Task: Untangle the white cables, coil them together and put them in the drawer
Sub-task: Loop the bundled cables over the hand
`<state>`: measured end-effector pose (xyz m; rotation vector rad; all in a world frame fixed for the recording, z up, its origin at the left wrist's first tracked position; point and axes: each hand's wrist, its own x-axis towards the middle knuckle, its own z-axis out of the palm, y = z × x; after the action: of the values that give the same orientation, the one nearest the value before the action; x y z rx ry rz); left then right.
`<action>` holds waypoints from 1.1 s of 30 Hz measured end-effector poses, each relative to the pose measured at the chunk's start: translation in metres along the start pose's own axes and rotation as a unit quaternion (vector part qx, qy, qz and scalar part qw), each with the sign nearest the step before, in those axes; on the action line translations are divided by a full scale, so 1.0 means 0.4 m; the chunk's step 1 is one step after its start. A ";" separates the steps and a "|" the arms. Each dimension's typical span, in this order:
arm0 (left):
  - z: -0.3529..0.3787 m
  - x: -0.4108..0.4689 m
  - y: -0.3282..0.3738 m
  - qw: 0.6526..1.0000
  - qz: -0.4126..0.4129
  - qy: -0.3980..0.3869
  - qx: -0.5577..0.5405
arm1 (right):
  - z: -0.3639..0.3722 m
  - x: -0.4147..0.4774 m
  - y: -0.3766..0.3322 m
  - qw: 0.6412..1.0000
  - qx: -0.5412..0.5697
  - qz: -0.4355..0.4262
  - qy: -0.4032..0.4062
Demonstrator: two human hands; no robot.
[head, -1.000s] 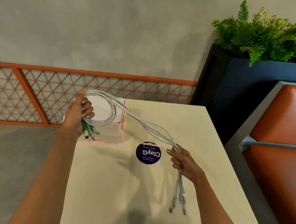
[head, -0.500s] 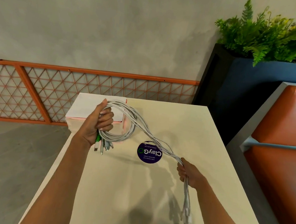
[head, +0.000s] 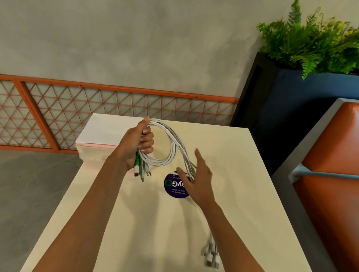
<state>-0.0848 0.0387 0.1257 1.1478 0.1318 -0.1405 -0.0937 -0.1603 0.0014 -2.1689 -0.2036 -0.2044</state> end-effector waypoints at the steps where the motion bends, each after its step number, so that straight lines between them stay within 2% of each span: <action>1: 0.006 -0.001 0.001 1.000 -0.001 -0.005 -0.003 | 0.014 0.013 -0.012 0.999 -0.031 -0.016 -0.016; 4: 0.013 -0.008 0.010 1.000 -0.004 -0.031 0.001 | 0.030 0.045 -0.048 1.000 -0.019 -0.006 -0.016; 7: -0.002 -0.016 0.026 0.999 0.001 -0.050 0.017 | 0.006 0.061 -0.072 0.991 0.100 0.048 -0.075; 10: -0.021 -0.021 0.039 0.997 -0.001 -0.072 0.020 | -0.037 0.075 -0.088 0.961 0.228 0.108 -0.112; 11: -0.026 -0.022 0.041 0.996 -0.005 -0.082 0.017 | -0.051 0.081 -0.092 0.942 0.278 0.126 -0.138; 13: -0.031 -0.023 0.044 0.994 -0.017 -0.106 0.003 | -0.076 0.094 -0.097 0.879 0.387 0.164 -0.226; 16: -0.027 -0.025 0.052 0.989 -0.035 -0.143 -0.022 | -0.098 0.103 -0.096 0.795 0.479 0.177 -0.328; 19: -0.013 -0.026 0.058 0.983 -0.040 -0.174 -0.044 | -0.092 0.098 -0.083 0.770 0.515 0.174 -0.334; 21: -0.005 -0.022 0.056 0.978 -0.026 -0.194 -0.070 | -0.077 0.091 -0.082 0.784 0.509 0.169 -0.311; 28: -0.005 0.002 0.036 0.958 0.018 -0.230 -0.168 | -0.036 0.064 -0.099 0.909 0.327 0.140 -0.216; 31: 0.003 0.000 0.035 0.955 0.028 -0.225 -0.190 | -0.034 0.060 -0.099 0.931 0.277 0.150 -0.182; 33: 0.005 -0.002 0.031 0.956 0.024 -0.211 -0.203 | -0.042 0.062 -0.105 0.932 0.279 0.150 -0.178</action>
<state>-0.0834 0.0419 0.1380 0.6893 -0.2388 -0.2990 -0.0800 -0.1485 0.0497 -1.6220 -0.1118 0.3857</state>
